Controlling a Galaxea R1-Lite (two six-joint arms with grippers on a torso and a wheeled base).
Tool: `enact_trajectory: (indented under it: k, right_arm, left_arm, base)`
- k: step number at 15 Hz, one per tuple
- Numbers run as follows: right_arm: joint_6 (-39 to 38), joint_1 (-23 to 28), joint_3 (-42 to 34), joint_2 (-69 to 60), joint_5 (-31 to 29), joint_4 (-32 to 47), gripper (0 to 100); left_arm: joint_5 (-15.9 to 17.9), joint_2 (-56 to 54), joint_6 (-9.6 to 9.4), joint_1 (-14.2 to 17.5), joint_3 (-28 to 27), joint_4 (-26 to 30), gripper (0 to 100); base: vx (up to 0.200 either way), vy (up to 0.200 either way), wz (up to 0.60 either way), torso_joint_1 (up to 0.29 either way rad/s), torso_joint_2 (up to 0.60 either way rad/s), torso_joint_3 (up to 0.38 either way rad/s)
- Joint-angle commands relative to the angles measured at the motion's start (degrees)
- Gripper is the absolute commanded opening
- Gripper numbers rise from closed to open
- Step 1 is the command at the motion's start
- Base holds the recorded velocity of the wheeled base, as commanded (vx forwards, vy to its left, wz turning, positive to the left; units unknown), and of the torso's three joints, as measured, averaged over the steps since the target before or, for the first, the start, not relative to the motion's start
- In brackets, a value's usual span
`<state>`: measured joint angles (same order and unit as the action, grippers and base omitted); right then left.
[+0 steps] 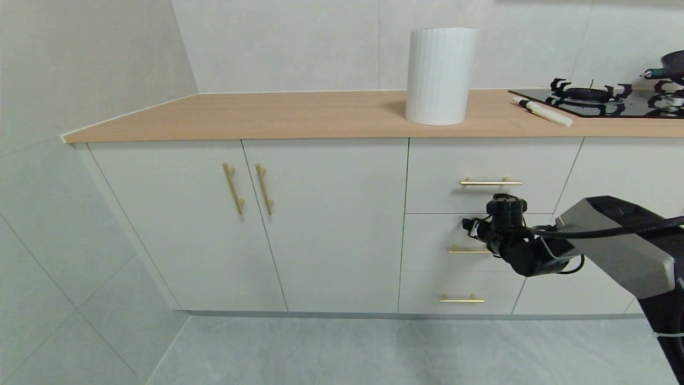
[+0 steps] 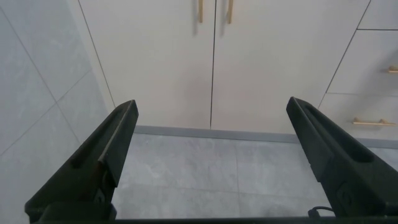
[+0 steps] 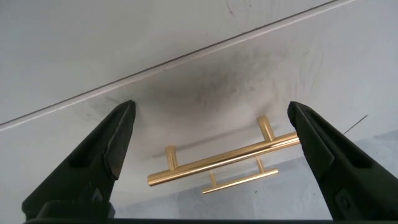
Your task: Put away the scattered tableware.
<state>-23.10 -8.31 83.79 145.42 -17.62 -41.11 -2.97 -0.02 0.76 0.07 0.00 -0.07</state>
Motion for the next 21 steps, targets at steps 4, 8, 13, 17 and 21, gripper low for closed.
enact_trajectory:
  k: [4,8,13,17,21]
  right_arm:
    - [0.34,-0.39,-18.57,-17.10,0.65,1.56,100]
    - [7.72,-0.48,-42.48,-50.59,1.80,1.38,100]
    - [17.74,-0.21,-64.71,-88.73,-0.75,1.73,100]
    - [21.26,4.71,-70.43,-112.99,-1.19,16.23,100]
    - [24.24,4.89,-70.51,-134.00,-1.19,35.83,100]
  left_arm:
    - [-0.01,0.02,0.04,0.01,0.00,-0.01,100]
    - [-0.01,0.02,0.04,0.01,0.00,-0.01,100]
    - [-0.01,0.02,0.04,0.01,0.00,-0.01,100]
    - [-0.01,0.02,0.04,0.01,0.00,-0.01,100]
    - [-0.01,0.02,0.04,0.01,0.00,-0.01,100]
  base:
    - [0.000,0.000,0.00,0.000,0.00,0.000]
    - [0.000,0.000,0.00,0.000,0.00,0.000]
    - [0.000,0.000,0.00,0.000,0.00,0.000]
    - [0.000,0.000,0.00,0.000,0.00,0.000]
    - [0.000,0.000,0.00,0.000,0.00,0.000]
